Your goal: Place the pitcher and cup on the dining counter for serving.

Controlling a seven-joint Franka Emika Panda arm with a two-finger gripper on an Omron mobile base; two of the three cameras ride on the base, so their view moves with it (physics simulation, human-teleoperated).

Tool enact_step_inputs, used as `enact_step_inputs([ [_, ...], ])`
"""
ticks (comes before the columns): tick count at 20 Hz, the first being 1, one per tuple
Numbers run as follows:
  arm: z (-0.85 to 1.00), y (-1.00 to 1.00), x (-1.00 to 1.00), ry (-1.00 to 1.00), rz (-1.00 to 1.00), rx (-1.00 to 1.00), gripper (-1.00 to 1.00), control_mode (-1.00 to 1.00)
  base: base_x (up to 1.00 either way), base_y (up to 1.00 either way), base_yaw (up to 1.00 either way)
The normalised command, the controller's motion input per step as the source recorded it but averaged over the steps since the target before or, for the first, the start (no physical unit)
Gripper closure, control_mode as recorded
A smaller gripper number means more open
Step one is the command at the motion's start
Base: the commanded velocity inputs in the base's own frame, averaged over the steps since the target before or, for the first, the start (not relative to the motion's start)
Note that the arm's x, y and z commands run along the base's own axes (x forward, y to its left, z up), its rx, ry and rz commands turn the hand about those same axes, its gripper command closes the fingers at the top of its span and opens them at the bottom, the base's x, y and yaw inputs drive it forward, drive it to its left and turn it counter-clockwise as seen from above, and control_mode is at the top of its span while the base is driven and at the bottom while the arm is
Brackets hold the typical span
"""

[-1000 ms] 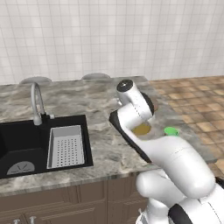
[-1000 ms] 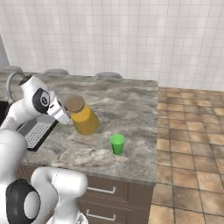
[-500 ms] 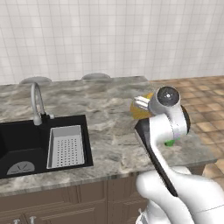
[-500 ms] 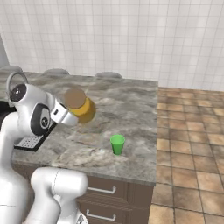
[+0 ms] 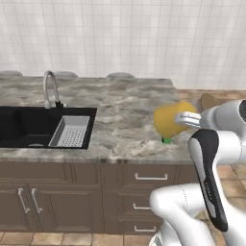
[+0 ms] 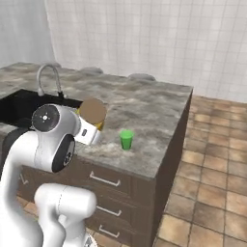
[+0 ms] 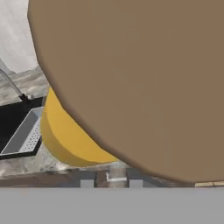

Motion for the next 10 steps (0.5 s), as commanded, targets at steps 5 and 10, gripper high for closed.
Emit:
enact_step_inputs([
  [5, 0.0, 0.0, 0.0, 0.0, 0.0, 0.0, 1.0, 1.0, -0.69, -1.0, 0.29],
  [10, 0.0, 0.0, 0.0, 0.0, 0.0, 0.0, 1.0, 1.0, -0.21, -1.0, 0.16],
])
